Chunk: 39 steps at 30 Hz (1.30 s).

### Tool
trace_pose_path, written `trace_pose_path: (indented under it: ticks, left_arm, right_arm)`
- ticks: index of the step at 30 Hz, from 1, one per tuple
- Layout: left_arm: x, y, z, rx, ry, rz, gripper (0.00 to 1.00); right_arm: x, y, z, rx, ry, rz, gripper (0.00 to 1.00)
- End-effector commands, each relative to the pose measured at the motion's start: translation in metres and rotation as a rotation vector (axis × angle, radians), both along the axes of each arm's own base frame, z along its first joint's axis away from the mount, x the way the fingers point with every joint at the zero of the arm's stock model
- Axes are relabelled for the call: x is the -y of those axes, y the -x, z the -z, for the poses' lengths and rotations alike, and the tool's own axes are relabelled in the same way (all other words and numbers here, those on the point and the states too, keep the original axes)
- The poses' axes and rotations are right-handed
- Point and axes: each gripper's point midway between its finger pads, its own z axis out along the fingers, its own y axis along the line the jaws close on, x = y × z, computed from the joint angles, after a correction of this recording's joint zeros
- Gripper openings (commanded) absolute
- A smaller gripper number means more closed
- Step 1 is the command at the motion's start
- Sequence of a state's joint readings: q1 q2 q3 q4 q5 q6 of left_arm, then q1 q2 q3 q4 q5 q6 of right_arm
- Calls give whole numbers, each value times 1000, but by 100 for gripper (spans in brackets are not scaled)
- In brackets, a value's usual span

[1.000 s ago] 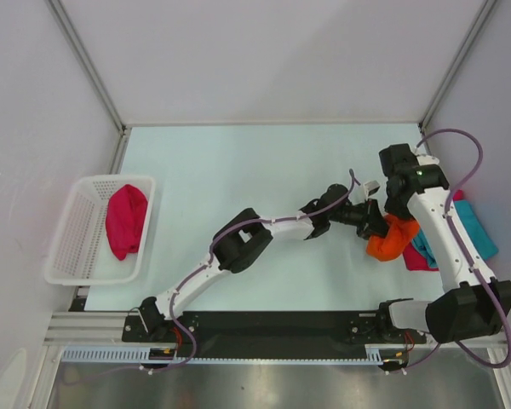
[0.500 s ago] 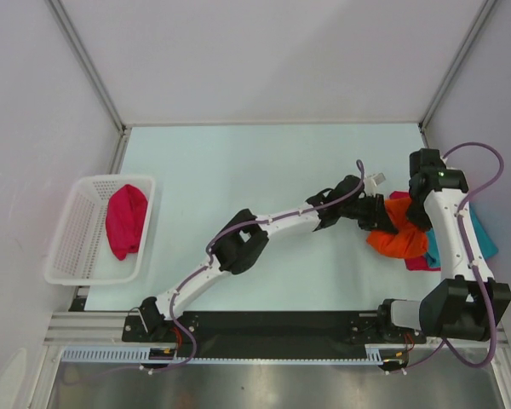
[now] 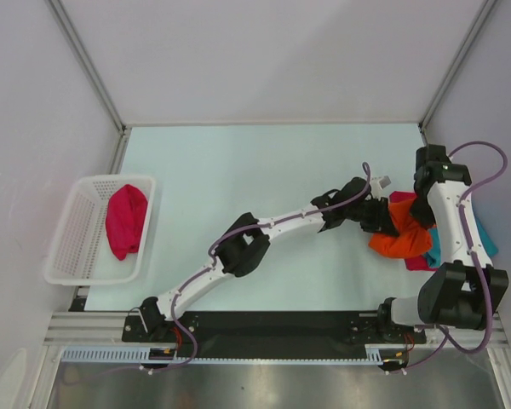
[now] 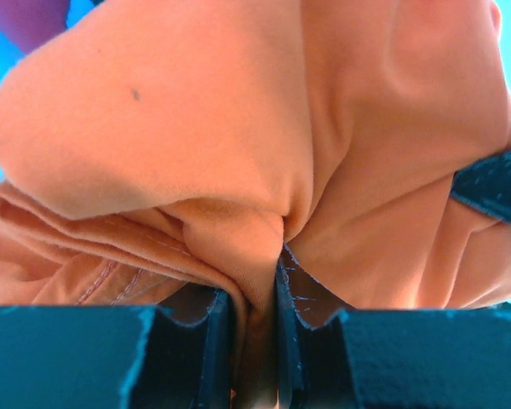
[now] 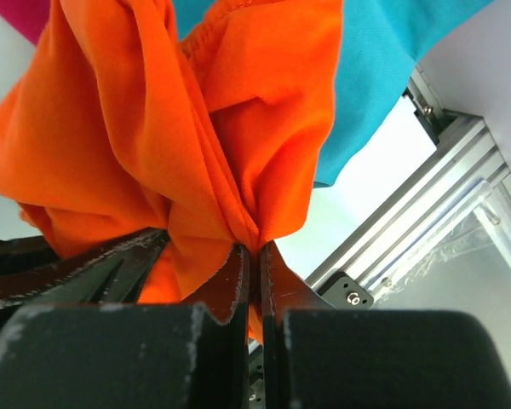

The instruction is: Fold and stack the t-shirts

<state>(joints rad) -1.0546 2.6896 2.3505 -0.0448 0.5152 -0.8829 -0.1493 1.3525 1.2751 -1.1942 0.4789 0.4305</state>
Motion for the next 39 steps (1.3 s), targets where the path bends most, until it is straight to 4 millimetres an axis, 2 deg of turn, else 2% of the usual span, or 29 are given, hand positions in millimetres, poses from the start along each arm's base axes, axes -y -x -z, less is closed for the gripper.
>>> trace_pose_path:
  ticks: [1, 4, 7, 8, 10, 11, 13, 15, 16, 17, 18, 19, 20, 22, 26, 32, 39]
  left_arm:
    - [5, 16, 14, -15, -18, 39, 0]
    - [6, 26, 17, -33, -13, 67, 0]
    - [7, 37, 15, -58, 0, 101, 34]
    - [7, 40, 17, -60, -3, 108, 64]
    - [4, 41, 19, -53, -13, 112, 96]
    - [3, 42, 17, -49, -11, 117, 100]
    - [-1, 44, 21, -43, -18, 134, 99]
    - [-4, 46, 17, -38, -17, 141, 100]
    - [-11, 51, 32, -57, -50, 140, 99]
    - [-13, 50, 21, -45, -28, 136, 100]
    - [-15, 47, 20, -41, -14, 125, 100]
    - [-22, 51, 32, -61, -40, 122, 100]
    - [-26, 47, 26, -59, -31, 115, 100]
    - [-32, 45, 32, -63, -37, 109, 100]
    - [-41, 35, 31, -60, -32, 95, 100]
    - [-47, 36, 33, -61, -34, 95, 100]
    - [-51, 39, 39, -65, -47, 98, 99]
  right_arm:
    - [20, -22, -14, 81, 41, 45, 0]
    - [33, -29, -10, 64, 58, 81, 0]
    - [44, -32, -6, 56, 70, 104, 0]
    - [51, -30, -6, 52, 81, 123, 0]
    - [59, -31, -3, 53, 93, 139, 0]
    - [65, -29, -1, 50, 91, 164, 0]
    - [70, -31, 2, 57, 87, 179, 0]
    - [76, -30, 6, 45, 92, 199, 0]
    - [77, -31, 7, 43, 97, 204, 0]
    - [80, -30, 8, 35, 108, 210, 0]
    - [81, -30, 9, 35, 110, 217, 0]
    - [82, -30, 8, 35, 117, 221, 0]
    - [85, -29, 7, 30, 137, 227, 0]
    - [90, -27, 3, 33, 169, 244, 0]
    - [101, -22, -13, 57, 244, 278, 0]
    - [121, -12, -31, 105, 310, 348, 0]
    - [147, 1, -31, 117, 333, 430, 0]
